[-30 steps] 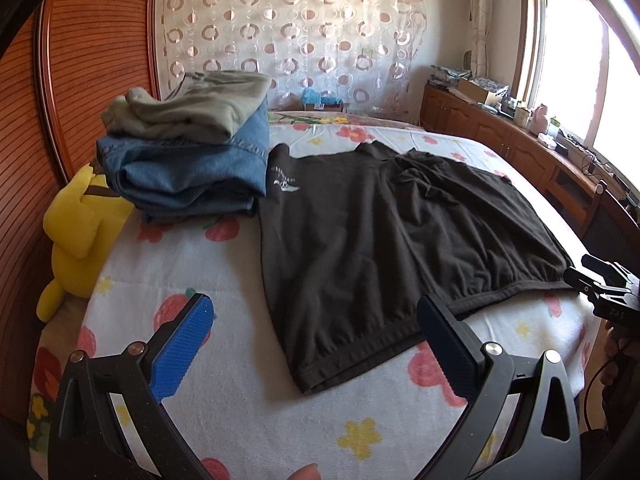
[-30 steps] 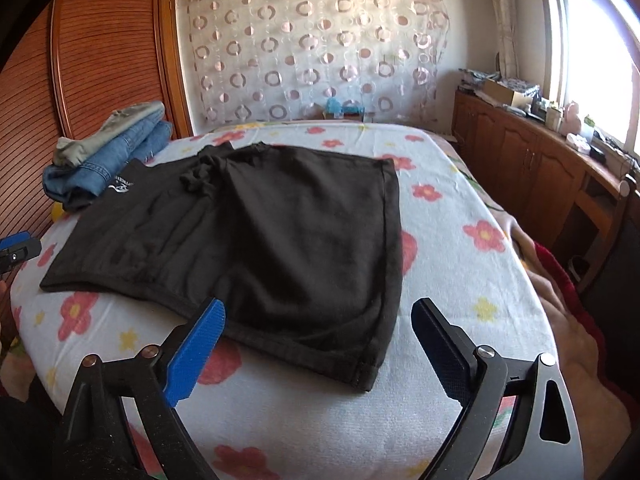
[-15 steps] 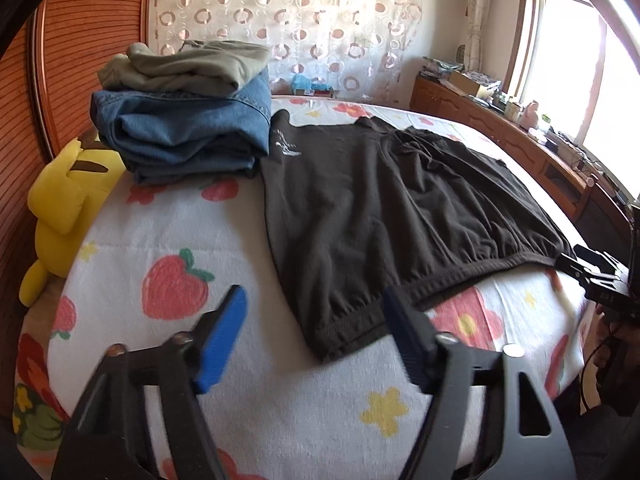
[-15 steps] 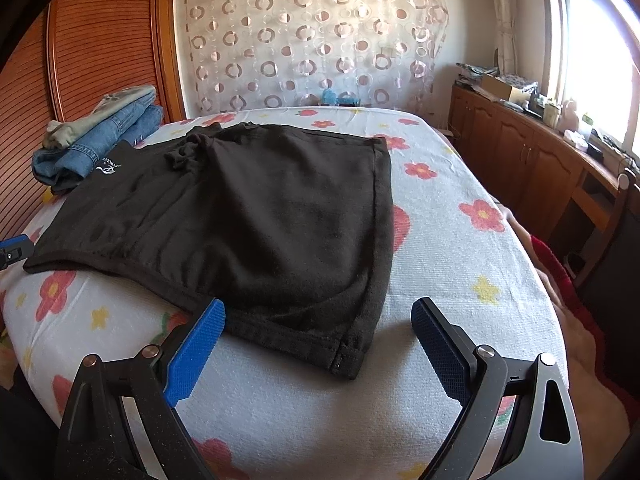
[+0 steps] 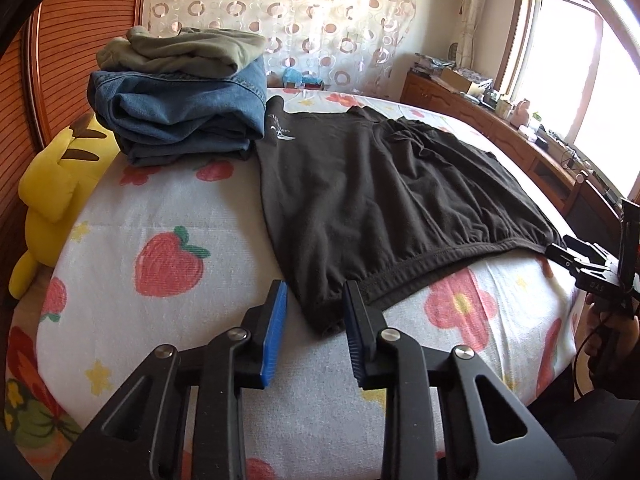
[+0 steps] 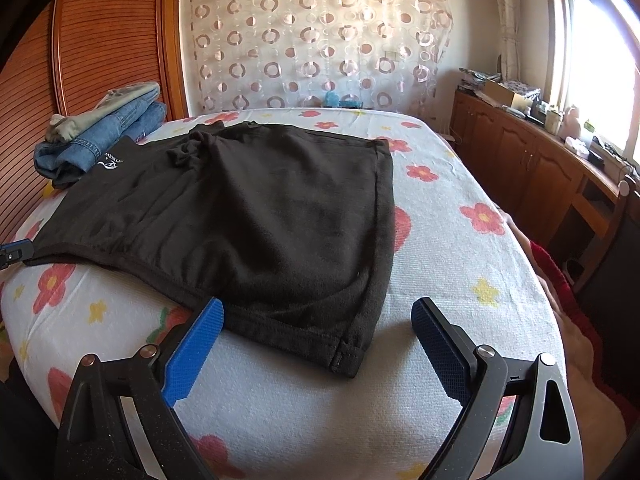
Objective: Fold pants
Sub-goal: 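Grasp the shorts hem with the left tool and fold it over the shorts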
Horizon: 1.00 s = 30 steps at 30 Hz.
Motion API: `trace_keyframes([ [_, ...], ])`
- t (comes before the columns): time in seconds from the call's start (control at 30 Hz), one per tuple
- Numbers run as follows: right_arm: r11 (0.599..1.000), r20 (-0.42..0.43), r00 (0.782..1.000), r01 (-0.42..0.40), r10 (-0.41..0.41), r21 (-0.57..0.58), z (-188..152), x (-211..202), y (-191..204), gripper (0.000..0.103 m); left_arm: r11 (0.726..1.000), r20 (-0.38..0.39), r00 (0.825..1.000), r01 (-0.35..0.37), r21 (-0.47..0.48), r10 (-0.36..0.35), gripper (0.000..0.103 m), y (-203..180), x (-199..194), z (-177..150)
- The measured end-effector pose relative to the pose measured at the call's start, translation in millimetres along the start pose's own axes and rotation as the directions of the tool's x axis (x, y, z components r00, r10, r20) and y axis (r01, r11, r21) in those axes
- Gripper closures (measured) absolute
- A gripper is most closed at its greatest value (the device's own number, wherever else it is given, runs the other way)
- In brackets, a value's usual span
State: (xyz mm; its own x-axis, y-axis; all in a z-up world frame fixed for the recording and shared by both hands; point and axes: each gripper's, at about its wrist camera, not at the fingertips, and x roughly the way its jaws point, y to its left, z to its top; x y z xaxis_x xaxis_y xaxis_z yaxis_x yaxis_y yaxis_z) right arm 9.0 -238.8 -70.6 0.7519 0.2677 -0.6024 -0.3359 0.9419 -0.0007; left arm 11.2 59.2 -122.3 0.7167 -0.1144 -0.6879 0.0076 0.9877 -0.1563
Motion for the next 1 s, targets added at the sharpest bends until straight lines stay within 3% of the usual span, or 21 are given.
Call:
trace_keyframes([
  [0.2, 1.0, -0.008, 1.0, -0.002, 0.002, -0.004, 5.3, 4.3, 0.1, 0.008, 1.0, -0.011, 1.0, -0.011, 0.024, 0.012, 0.073, -3.6, 1.0, 1.6],
  [0.3, 1.0, -0.01, 1.0, -0.006, 0.006, -0.007, 6.9, 4.9, -0.8, 0.008, 0.999, -0.024, 0.999, 0.039, 0.015, -0.039, 0.095, -5.3, 0.4, 5.5],
  [0.6, 1.0, -0.03, 0.999, -0.019, 0.019, 0.003, 13.4, 6.2, -8.9, 0.008, 0.99, 0.065, 0.99, 0.118, 0.079, -0.123, 0.098, -31.2, -24.3, 43.9],
  [1.0, 1.0, 0.013, 1.0, -0.021, 0.021, -0.004, 21.9, -3.6, -14.6, 0.01, 0.958, 0.076, 0.971, 0.206, 0.2, -0.225, 0.099, -85.0, -11.4, 88.8],
])
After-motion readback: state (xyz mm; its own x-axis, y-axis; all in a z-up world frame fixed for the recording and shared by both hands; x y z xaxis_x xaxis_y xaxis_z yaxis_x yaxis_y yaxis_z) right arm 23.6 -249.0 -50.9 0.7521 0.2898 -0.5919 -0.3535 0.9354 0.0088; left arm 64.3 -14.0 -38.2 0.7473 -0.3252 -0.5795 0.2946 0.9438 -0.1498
